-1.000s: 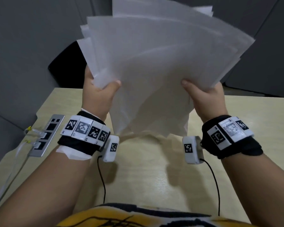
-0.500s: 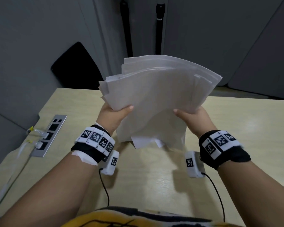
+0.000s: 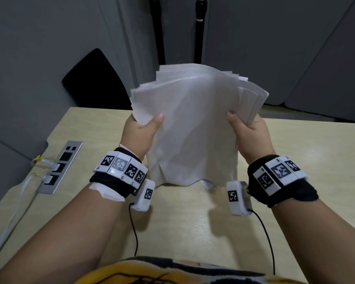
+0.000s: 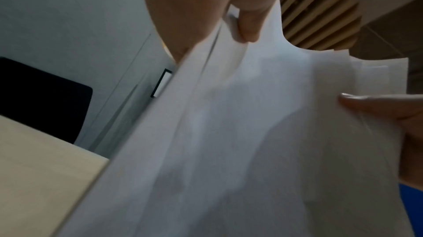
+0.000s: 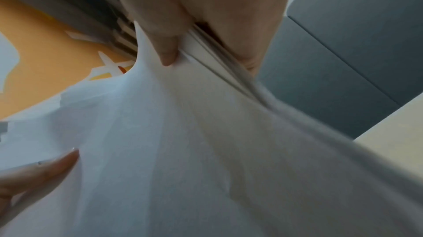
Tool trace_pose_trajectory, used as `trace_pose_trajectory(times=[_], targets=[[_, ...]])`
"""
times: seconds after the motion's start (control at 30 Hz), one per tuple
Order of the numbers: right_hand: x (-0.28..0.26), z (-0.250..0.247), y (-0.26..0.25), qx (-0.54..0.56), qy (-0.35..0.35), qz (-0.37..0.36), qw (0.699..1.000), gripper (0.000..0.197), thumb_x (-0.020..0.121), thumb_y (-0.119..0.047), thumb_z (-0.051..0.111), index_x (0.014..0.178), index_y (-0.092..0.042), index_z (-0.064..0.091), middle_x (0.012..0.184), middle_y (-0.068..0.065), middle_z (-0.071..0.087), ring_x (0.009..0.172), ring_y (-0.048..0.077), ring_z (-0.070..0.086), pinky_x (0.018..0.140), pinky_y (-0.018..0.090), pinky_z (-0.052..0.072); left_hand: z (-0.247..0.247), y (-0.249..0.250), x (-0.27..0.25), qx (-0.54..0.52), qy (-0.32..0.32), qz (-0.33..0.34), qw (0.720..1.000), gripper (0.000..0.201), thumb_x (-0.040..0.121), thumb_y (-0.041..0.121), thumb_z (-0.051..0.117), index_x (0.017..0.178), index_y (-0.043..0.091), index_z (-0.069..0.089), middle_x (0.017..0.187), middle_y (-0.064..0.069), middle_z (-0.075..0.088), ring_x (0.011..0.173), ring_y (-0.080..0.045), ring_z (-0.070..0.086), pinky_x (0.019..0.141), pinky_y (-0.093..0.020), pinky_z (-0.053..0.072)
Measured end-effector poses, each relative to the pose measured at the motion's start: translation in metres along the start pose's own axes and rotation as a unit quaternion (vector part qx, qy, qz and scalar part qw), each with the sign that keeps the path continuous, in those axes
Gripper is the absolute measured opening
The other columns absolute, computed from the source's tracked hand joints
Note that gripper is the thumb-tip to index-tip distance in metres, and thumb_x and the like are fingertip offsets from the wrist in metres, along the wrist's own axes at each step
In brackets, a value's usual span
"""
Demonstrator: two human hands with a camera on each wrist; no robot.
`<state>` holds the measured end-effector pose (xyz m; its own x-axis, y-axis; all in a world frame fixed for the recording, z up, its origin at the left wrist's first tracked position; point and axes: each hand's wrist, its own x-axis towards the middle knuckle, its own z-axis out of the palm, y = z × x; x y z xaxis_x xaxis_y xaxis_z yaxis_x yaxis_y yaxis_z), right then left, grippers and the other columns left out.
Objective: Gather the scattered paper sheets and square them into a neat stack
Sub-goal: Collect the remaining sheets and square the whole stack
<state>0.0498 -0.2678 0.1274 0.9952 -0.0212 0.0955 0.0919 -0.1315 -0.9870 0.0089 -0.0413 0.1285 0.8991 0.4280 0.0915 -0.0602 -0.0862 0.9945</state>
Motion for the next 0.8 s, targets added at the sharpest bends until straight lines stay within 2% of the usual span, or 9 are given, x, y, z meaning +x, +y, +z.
trace_pose_trajectory(times=[0.17,0.23,0.33,0.4,0.5,0.57,0.63,0.73,0.8], targets=[[0.002,0.000,-0.017,0.055,0.025,-0.069,0.996,0.010,0.093,-0.021,0.062,0.091,-0.031,0.064,0.092,-0.010,0.067,0.087,0.006,0.065,0.079,0.027,0.054,0.005,0.010,0.001,-0.040,0.058,-0.004,0.997,0.028,0.083,0.021,0.068,0.110,0.014,0.066,0.107,-0.006,0.072,0.101,-0.021,0.070,0.092,-0.043,0.055],[0.004,-0.003,-0.014,0.071,-0.004,-0.066,0.995,0.016,0.087,-0.024,0.067,0.102,-0.031,0.062,0.102,-0.006,0.069,0.096,0.011,0.067,0.083,0.031,0.055,0.003,0.010,0.002,-0.054,0.088,-0.017,0.994,0.028,0.088,0.013,0.065,0.116,0.008,0.064,0.105,-0.004,0.072,0.095,-0.014,0.071,0.086,-0.032,0.057],[0.008,-0.009,0.009,-0.083,-0.054,0.026,0.995,0.030,0.080,-0.038,0.070,0.105,-0.026,0.060,0.102,-0.002,0.069,0.096,0.020,0.067,0.082,0.038,0.055,-0.003,0.000,0.001,-0.068,0.116,-0.074,0.988,0.025,0.093,0.009,0.060,0.117,0.006,0.061,0.092,0.005,0.068,0.070,0.003,0.068,0.062,-0.013,0.054],[0.005,-0.013,0.029,-0.226,-0.104,0.090,0.964,0.027,0.084,-0.036,0.066,0.105,-0.020,0.058,0.099,0.000,0.066,0.093,0.024,0.064,0.073,0.033,0.049,-0.007,-0.013,-0.002,-0.055,0.120,-0.121,0.984,0.024,0.093,0.012,0.059,0.116,0.008,0.061,0.088,0.006,0.066,0.069,-0.002,0.066,0.055,-0.012,0.051],[-0.009,-0.015,0.060,-0.354,-0.189,0.149,0.904,0.025,0.090,-0.032,0.059,0.109,-0.017,0.054,0.096,0.003,0.061,0.091,0.026,0.060,0.071,0.030,0.041,-0.016,-0.045,-0.007,-0.012,0.133,-0.192,0.972,0.026,0.089,0.019,0.060,0.114,0.015,0.064,0.095,0.003,0.069,0.091,-0.022,0.069,0.073,-0.025,0.054],[-0.020,-0.014,0.082,-0.373,-0.221,0.194,0.880,0.035,0.090,-0.033,0.059,0.119,-0.015,0.053,0.097,0.002,0.062,0.086,0.023,0.059,0.068,0.031,0.044,-0.023,-0.069,-0.007,0.018,0.142,-0.226,0.964,0.028,0.080,0.024,0.060,0.107,0.021,0.066,0.101,0.004,0.071,0.095,-0.024,0.068,0.088,-0.035,0.055],[-0.031,-0.015,0.098,-0.378,-0.229,0.244,0.863,0.048,0.089,-0.034,0.062,0.131,-0.015,0.048,0.104,0.004,0.064,0.088,0.023,0.061,0.070,0.031,0.046,-0.030,-0.088,-0.005,0.049,0.142,-0.256,0.955,0.029,0.071,0.029,0.059,0.099,0.025,0.066,0.100,0.004,0.072,0.095,-0.025,0.068,0.093,-0.044,0.054],[-0.043,-0.019,0.110,-0.407,-0.230,0.300,0.832,0.072,0.083,-0.033,0.070,0.143,-0.011,0.035,0.123,0.010,0.059,0.095,0.026,0.062,0.080,0.034,0.051,-0.039,-0.102,-0.002,0.110,0.130,-0.276,0.946,0.027,0.080,0.023,0.056,0.106,0.022,0.063,0.107,0.002,0.069,0.099,-0.024,0.065,0.096,-0.035,0.049],[-0.048,-0.022,0.113,-0.401,-0.227,0.336,0.822,0.080,0.076,-0.030,0.076,0.141,-0.011,0.033,0.112,0.007,0.060,0.084,0.022,0.062,0.079,0.037,0.055,-0.048,-0.112,-0.001,0.149,0.137,-0.288,0.936,0.033,0.087,0.020,0.052,0.118,0.016,0.061,0.114,0.000,0.066,0.104,-0.023,0.062,0.093,-0.029,0.045]])
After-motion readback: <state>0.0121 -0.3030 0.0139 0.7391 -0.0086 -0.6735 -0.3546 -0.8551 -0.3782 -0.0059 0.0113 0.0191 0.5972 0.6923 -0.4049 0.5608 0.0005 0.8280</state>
